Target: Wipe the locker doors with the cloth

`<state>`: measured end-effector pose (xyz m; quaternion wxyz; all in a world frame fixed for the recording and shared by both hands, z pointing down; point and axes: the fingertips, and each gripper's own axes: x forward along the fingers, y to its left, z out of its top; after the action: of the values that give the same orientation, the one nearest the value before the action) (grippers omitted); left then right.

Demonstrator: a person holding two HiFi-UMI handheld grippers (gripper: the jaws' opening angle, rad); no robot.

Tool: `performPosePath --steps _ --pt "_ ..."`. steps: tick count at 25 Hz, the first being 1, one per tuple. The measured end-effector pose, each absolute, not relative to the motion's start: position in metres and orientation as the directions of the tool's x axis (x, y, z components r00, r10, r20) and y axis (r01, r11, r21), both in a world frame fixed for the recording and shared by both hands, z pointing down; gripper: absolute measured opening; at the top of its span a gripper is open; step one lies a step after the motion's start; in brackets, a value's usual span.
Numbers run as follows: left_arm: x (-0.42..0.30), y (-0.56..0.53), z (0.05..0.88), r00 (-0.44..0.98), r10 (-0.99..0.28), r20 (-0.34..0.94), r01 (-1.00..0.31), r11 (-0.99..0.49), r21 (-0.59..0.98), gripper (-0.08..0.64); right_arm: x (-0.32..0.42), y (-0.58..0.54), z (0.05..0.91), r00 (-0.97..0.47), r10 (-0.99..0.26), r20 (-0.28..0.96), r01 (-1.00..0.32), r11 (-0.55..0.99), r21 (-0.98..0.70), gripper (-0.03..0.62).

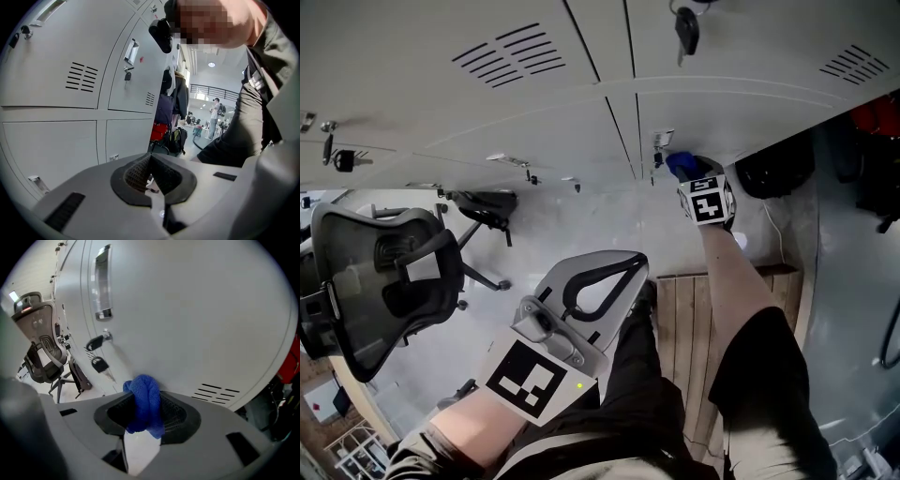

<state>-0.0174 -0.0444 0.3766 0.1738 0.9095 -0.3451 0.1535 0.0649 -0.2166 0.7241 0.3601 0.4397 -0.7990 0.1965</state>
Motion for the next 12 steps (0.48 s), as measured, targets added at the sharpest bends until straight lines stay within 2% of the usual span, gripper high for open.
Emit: performPosePath --steps 12 --pt "0.016 -0.046 0.373 0.737 -0.54 0.406 -0.647 -0.738 0.193 0.006 0.174 -0.234 0.725 -0.205 -0.6 0.773 -0.895 0.435 0.1 0.155"
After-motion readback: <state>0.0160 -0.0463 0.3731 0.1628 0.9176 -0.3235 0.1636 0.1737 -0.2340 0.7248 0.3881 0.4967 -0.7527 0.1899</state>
